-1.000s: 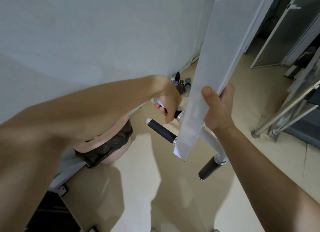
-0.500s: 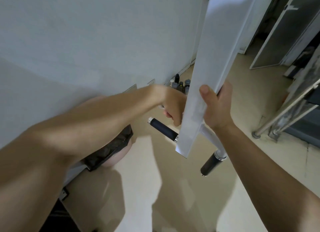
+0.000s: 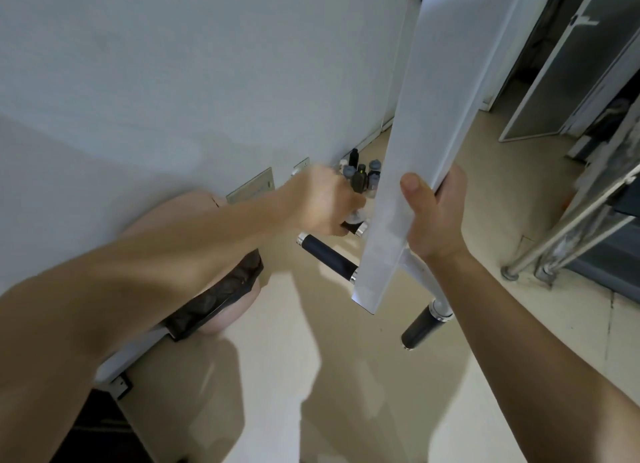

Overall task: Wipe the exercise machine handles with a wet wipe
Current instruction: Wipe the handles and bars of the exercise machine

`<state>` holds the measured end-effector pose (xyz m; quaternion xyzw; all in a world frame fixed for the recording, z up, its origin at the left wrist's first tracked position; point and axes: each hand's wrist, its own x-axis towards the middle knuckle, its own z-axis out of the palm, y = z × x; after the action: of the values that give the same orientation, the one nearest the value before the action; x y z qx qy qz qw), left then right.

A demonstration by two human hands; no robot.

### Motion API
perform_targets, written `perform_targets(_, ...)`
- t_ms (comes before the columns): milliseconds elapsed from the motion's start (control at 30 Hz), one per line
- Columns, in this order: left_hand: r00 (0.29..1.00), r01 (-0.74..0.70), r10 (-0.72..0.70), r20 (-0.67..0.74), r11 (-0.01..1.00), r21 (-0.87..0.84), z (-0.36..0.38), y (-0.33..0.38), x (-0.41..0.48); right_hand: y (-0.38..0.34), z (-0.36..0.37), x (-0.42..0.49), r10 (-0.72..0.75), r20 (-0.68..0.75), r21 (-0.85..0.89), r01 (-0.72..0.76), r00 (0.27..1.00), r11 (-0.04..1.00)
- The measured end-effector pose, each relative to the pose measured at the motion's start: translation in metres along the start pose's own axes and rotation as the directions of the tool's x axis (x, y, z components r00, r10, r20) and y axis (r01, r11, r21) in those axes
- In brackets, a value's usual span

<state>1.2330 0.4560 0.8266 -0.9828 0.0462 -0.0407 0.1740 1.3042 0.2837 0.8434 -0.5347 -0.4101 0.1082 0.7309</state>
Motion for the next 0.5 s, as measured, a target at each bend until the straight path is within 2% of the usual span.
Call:
perform_targets(33, 0.982, 0.08, -0.07, 0.176, 0.996, -0.046, -0.01, -0.005, 0.005, 0.001, -0.001, 0.001, -0.006, -0.003, -0.012, 0.006, 1.0, 1.0)
perform_targets(100, 0.865, 0.222, -0.122, 0.486, 0.963, -0.155, -0.037, -0.007, 0.019, 0.002, -0.002, 0.002, -0.015, -0.009, -0.01, 0.015, 1.0, 1.0)
perform_targets(133, 0.811, 0.254, -0.13, 0.57, 0.957, -0.143, -0.045, -0.005, 0.025, 0.002, -0.003, 0.003, -0.023, -0.014, -0.007, 0.023, 1.0, 1.0)
perform_targets(167, 0.796, 0.258, -0.14, 0.589, 0.958, -0.121, -0.046, -0.002, 0.028, 0.002, -0.004, 0.004, -0.027, -0.016, -0.008, 0.027, 1.0, 1.0)
perform_targets(200, 0.826, 0.246, -0.149, 0.544, 0.963, -0.109, -0.044, 0.001, 0.027, 0.001, -0.004, 0.005, -0.026, -0.01, -0.009, 0.026, 1.0, 1.0)
perform_targets(233, 0.898, 0.217, -0.159, 0.41, 0.971, -0.097, -0.036, 0.006, 0.022, 0.001, -0.004, 0.007, -0.027, -0.003, -0.007, 0.027, 1.0, 1.0)
perform_targets(267, 0.97, 0.17, -0.154, 0.187, 0.983, -0.071, -0.025, 0.013, 0.016, 0.001, -0.004, 0.008, -0.037, -0.001, -0.003, 0.037, 0.999, 0.999)
perform_targets(300, 0.993, 0.107, -0.11, -0.032, 0.991, -0.084, -0.011, 0.022, 0.01, 0.001, -0.004, 0.01, -0.042, -0.003, -0.005, 0.042, 0.999, 0.999)
perform_targets(333, 0.972, 0.019, -0.035, -0.234, 0.997, -0.073, 0.002, 0.032, 0.007, 0.002, -0.004, 0.011, -0.045, -0.008, -0.01, 0.045, 0.999, 0.999)
perform_targets(367, 0.93, -0.039, 0.025, -0.366, 0.999, -0.031, 0.013, 0.036, 0.007, 0.003, -0.004, 0.01, -0.047, -0.011, -0.01, 0.047, 0.999, 0.999)
perform_targets(400, 0.901, -0.075, 0.074, -0.427, 0.997, 0.013, 0.021, 0.035, 0.009, 0.003, -0.004, 0.009, -0.044, -0.009, -0.006, 0.044, 0.999, 0.999)
perform_targets(433, 0.896, -0.103, 0.105, -0.431, 0.994, 0.028, 0.025, 0.029, 0.01, 0.003, -0.003, 0.008, -0.04, -0.01, -0.001, 0.04, 0.999, 0.999)
perform_targets(500, 0.943, -0.116, 0.101, -0.317, 0.993, -0.029, 0.015, 0.021, 0.007, 0.002, -0.001, 0.007, -0.035, -0.012, 0.0, 0.035, 0.999, 0.999)
